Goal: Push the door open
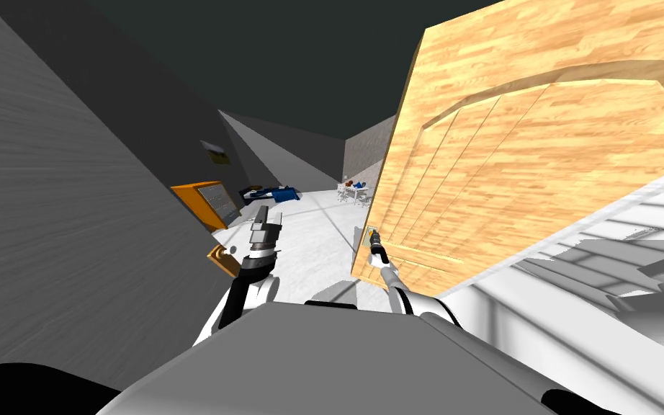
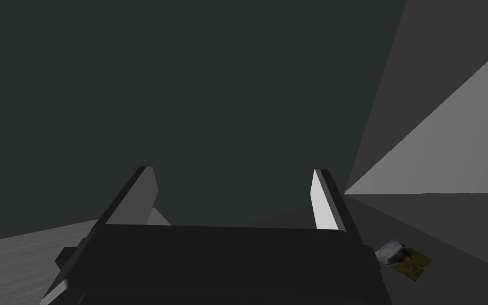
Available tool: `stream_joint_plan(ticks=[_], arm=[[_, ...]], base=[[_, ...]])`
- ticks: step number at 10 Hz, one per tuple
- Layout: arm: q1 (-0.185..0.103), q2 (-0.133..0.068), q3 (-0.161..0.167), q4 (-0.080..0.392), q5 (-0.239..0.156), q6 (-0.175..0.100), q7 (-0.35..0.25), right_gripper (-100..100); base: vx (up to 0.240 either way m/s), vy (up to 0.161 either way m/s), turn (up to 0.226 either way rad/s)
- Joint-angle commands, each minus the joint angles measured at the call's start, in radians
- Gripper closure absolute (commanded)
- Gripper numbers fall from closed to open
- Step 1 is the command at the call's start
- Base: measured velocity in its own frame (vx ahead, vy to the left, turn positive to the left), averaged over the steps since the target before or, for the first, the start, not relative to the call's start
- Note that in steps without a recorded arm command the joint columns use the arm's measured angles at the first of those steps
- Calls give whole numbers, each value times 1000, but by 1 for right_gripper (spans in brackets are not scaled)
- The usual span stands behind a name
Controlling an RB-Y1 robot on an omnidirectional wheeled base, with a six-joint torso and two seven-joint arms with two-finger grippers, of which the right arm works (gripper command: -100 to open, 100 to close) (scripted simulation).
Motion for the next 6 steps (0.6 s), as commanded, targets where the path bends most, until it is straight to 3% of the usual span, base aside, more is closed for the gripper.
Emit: stream_joint_plan(ticks=[1, 2, 3, 6], arm=[[-14, -13, -16, 20, -7, -14, 5, 100], [-14, -13, -16, 6, -7, -14, 5, 100], [-14, -13, -16, 20, -7, -14, 5, 100], [-8, -30, -51, 23, -21, -16, 19, 100]], base=[[179, 62, -52], [137, 39, -35], [66, 8, 4], [180, 71, -56]])
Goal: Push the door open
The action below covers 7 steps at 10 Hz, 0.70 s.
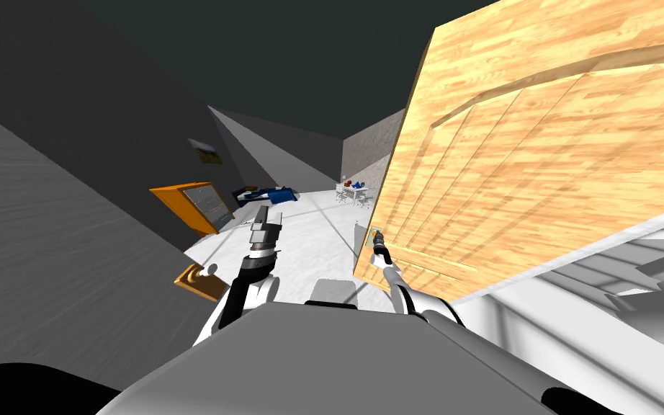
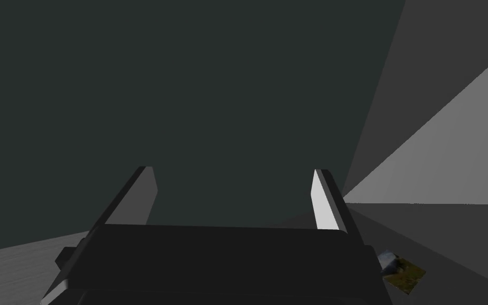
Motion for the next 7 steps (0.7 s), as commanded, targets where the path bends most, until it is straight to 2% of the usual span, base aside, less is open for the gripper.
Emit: stream_joint_plan(ticks=[1, 7], arm=[[8, -9, -17, -19, -7, 6, 7, 100], [16, -31, -61, -16, -26, 3, 24, 100]], base=[[175, 68, -64], [158, 58, -44]])
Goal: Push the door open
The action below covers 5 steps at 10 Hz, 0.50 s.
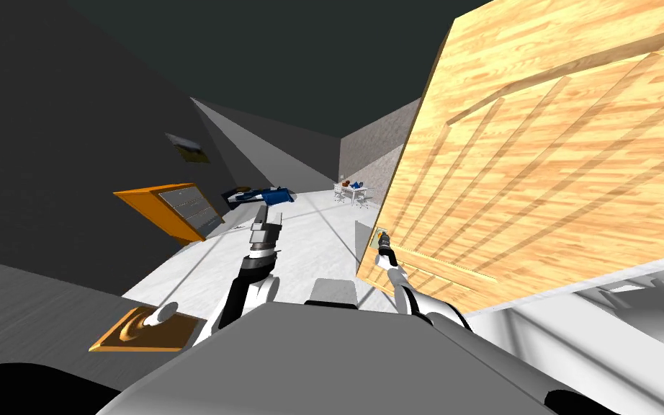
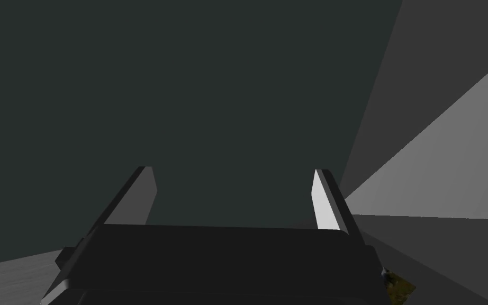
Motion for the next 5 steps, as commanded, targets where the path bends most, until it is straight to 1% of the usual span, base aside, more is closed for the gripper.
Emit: stream_joint_plan(ticks=[1, 2, 5], arm=[[0, 0, 0, 0, 0, 0, 0, 100], [4, -8, -18, -2, -7, 0, 8, 100], [8, -20, -45, 0, -19, -3, 21, 100]], base=[[77, 18, -32], [120, 53, -41], [200, 32, -47]])
